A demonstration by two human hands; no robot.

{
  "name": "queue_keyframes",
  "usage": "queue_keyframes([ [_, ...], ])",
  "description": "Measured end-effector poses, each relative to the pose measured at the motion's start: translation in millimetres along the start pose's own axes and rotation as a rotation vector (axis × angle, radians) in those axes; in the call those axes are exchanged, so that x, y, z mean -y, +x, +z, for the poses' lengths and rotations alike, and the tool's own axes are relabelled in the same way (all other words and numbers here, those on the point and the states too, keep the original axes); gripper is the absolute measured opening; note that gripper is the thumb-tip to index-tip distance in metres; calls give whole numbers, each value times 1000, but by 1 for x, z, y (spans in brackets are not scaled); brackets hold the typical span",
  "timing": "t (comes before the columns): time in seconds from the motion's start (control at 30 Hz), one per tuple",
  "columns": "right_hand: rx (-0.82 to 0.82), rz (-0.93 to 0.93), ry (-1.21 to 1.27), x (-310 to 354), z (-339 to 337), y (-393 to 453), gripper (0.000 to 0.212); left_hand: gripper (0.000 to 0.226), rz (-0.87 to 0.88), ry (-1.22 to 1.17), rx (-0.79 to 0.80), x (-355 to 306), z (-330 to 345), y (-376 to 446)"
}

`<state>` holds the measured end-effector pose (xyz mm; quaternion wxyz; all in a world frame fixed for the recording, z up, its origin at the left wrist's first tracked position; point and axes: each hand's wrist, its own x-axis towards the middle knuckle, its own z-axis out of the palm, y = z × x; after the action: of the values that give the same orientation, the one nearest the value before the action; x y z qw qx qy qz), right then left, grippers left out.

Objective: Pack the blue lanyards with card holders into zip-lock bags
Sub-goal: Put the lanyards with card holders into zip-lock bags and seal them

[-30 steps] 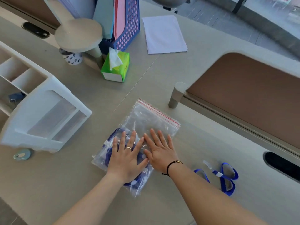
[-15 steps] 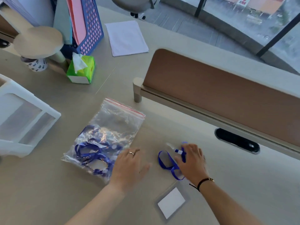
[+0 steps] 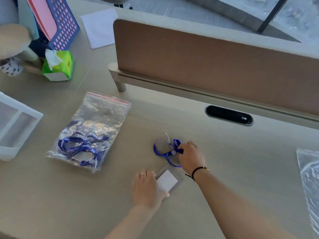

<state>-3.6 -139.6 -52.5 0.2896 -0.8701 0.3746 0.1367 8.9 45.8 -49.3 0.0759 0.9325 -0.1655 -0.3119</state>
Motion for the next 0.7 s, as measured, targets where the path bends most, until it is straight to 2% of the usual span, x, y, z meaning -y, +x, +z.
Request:
queue_keyframes([
  [0.17,24,67,135,-35,-1,-30,11,31,56,-241,147,-4,-5,-4],
  [0.23,101,110,209,-47,-2,-38,14,31,126,-312,213,-3,-7,-4],
  [0.3,200,188,334,-55,-7,-44,14,35,213,-303,249,-2,-8,-4],
  [0.4,275,288,590,-65,-20,-54,11,19,353,-215,248,-6,-15,-10],
  [0.47,325,328,745,-68,-34,-63,16,10,487,-182,161,-10,-19,-17],
  [0.57,391,261,699,-69,-54,-73,17,14,690,-125,21,-21,-26,-28],
  [0.7,459,88,494,-61,-79,-89,13,13,863,45,82,-56,-38,-41],
])
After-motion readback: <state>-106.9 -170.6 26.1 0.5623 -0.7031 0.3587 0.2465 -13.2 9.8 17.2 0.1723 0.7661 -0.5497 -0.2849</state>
